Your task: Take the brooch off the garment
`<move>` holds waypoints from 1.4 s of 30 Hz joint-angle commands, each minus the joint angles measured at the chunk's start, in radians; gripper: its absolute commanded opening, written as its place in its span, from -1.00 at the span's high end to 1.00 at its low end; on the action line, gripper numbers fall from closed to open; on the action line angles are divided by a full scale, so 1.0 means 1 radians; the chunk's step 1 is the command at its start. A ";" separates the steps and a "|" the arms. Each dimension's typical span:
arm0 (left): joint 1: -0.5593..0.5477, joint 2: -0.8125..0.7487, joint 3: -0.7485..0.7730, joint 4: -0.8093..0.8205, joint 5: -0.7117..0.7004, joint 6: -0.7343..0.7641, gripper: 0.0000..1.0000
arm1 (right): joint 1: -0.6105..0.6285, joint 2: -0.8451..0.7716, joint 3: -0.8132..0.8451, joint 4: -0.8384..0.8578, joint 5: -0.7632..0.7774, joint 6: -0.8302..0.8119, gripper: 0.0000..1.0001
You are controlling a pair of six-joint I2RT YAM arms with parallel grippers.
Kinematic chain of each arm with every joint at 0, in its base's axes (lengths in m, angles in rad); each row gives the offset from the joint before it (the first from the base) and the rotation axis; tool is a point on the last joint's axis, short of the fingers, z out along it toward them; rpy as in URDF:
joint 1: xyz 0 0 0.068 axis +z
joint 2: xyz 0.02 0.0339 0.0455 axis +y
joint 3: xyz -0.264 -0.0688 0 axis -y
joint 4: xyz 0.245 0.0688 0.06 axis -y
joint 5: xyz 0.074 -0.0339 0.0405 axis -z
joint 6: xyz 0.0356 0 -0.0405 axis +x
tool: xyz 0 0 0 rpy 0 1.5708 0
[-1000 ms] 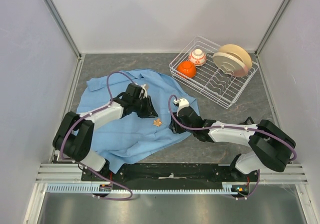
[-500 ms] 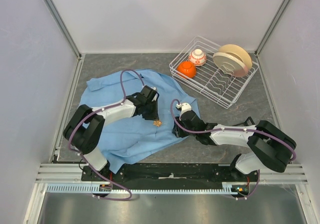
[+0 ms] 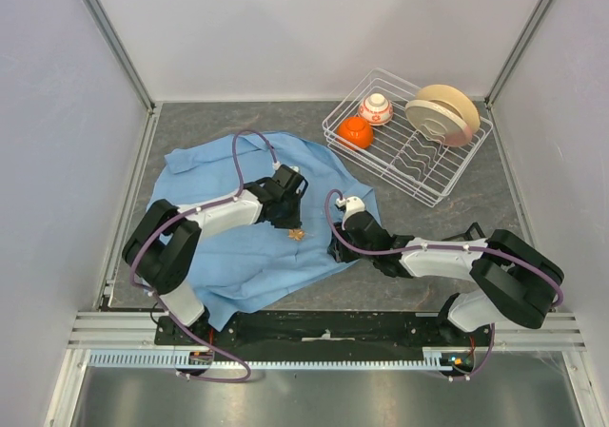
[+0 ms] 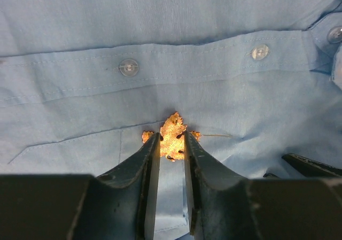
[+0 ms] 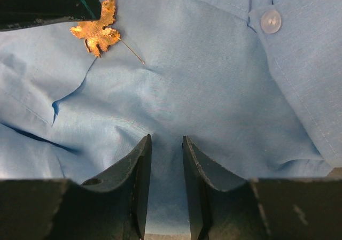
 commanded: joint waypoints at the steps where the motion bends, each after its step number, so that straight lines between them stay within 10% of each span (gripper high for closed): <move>1: -0.006 -0.065 0.000 0.004 -0.062 0.014 0.33 | 0.001 -0.001 -0.011 0.040 -0.002 -0.001 0.26; 27: -0.006 0.028 0.018 -0.028 -0.079 0.055 0.34 | 0.003 0.022 -0.005 0.051 -0.031 -0.003 0.27; 42: -0.009 0.021 0.055 -0.106 -0.130 0.095 0.97 | 0.003 0.076 -0.023 0.048 0.026 0.094 0.45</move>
